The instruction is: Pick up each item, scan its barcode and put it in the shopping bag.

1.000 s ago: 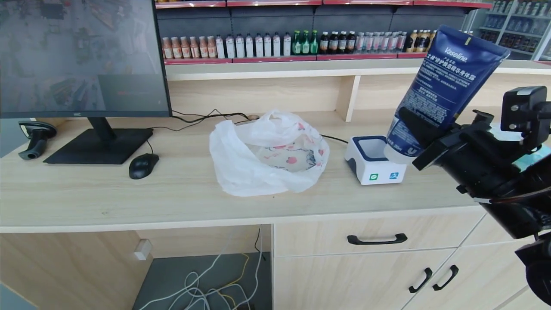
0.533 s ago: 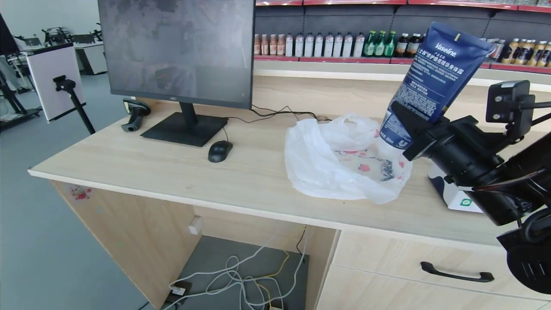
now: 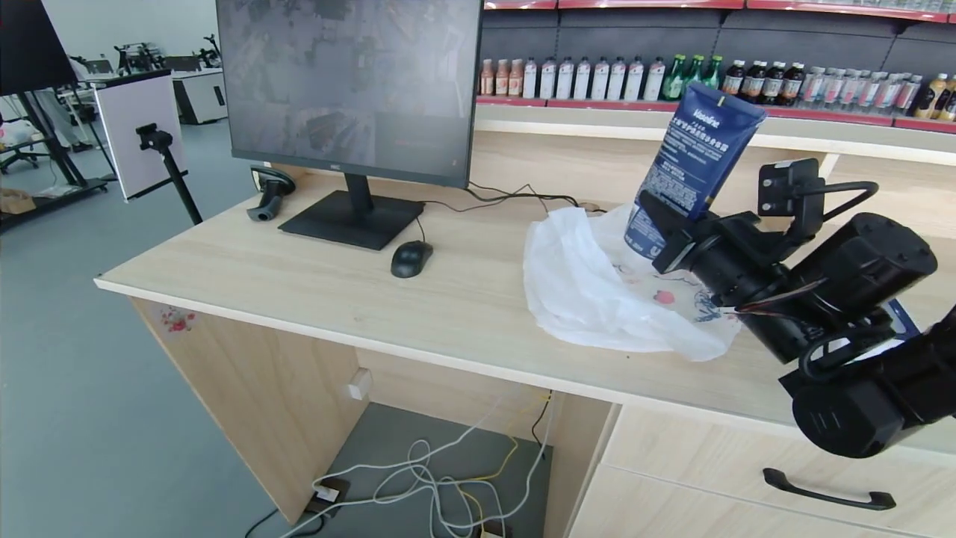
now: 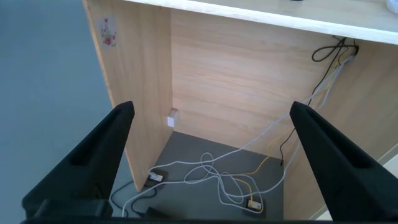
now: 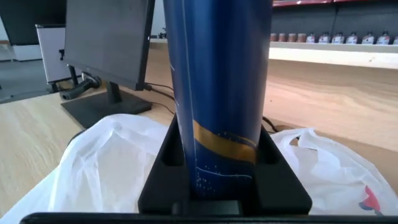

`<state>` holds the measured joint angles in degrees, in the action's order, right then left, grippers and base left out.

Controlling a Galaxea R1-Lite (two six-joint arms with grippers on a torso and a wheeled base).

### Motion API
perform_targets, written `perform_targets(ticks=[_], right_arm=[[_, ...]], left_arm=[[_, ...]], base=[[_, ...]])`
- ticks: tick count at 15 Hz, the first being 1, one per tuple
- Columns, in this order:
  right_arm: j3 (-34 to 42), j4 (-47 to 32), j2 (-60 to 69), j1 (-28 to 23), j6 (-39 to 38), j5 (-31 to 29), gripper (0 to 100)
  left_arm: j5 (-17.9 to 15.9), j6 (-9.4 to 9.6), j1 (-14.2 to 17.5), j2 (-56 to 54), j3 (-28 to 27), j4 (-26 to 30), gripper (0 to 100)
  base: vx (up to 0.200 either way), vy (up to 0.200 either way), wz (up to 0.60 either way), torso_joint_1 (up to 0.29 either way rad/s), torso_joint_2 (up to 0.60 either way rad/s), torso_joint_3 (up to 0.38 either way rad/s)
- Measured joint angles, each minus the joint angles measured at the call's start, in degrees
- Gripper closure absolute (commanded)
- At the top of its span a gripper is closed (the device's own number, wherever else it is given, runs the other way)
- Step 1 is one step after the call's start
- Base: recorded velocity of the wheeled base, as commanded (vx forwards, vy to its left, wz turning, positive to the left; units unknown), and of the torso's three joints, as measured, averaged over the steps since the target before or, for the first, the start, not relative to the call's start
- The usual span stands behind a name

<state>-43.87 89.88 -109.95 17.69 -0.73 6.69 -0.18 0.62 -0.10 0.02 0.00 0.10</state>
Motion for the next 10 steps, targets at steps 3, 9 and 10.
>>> perform_targets(ticks=[3,9,10], right_arm=[[-1.7,0.0,-2.8,0.7,-0.4,0.0,100],[-1.9,0.0,-5.6,3.8,-1.3,0.0,100],[-1.8,0.0,-5.6,3.8,-2.6,-0.1,100]], left_arm=[[0.0,-0.05,0.0,0.0,0.0,0.0,0],[0.0,-0.02,0.0,0.0,0.0,0.0,0],[0.0,0.0,0.0,0.0,0.0,0.0,0]], base=[[0.0,0.0,0.0,0.0,0.0,0.0],[0.0,0.0,0.0,0.0,0.0,0.0],[0.0,0.0,0.0,0.0,0.0,0.0]])
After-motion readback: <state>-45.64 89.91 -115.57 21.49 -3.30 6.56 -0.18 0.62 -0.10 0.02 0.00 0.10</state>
